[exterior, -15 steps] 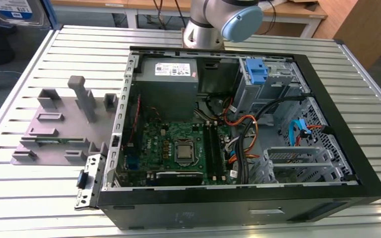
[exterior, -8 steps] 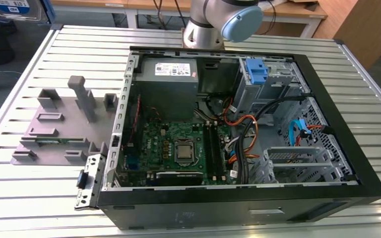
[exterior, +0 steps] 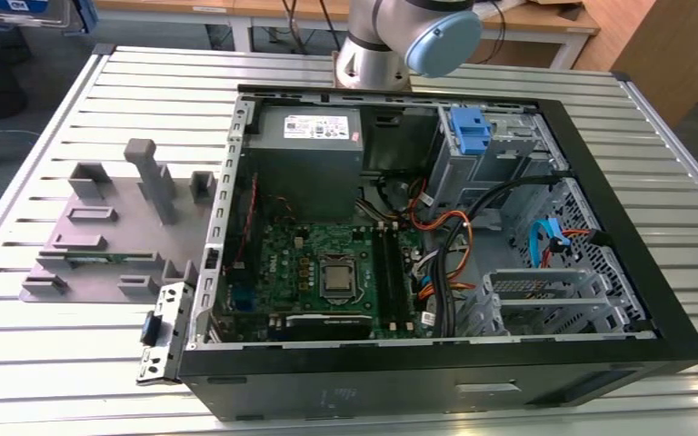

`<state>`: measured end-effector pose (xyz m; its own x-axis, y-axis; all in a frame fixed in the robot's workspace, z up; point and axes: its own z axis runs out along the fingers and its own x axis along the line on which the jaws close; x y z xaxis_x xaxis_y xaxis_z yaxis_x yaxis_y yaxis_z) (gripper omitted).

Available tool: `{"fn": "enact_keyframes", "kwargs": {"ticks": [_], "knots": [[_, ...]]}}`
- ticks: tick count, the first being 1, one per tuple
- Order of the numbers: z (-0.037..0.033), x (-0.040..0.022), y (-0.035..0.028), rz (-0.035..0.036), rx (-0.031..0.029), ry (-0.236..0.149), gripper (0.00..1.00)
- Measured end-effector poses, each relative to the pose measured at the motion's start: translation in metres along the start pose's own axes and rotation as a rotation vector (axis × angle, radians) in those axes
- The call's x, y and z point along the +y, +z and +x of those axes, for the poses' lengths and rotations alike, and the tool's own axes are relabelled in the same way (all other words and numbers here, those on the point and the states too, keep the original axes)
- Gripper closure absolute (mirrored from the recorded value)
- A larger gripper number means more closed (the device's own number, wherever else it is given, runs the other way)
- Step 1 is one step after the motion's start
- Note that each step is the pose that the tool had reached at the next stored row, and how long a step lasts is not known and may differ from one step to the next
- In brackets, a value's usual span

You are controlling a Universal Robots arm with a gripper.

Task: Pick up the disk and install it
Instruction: 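Pick up the disk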

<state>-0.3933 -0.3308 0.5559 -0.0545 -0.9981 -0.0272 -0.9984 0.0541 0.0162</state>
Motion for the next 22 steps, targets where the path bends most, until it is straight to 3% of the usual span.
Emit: {"fn": "enact_keyframes", "kwargs": {"ticks": [3,16,22], "knots": [[-0.0001,0.0000,-0.0037,0.0000,-0.0001,0.000,0.65],[-0.0001,-0.0005,-0.0020,0.0002,-0.0003,0.000,0.65],[-0.0008,-0.0132,-0.0022,0.0000,-0.0002,0.000,0.65]]}}
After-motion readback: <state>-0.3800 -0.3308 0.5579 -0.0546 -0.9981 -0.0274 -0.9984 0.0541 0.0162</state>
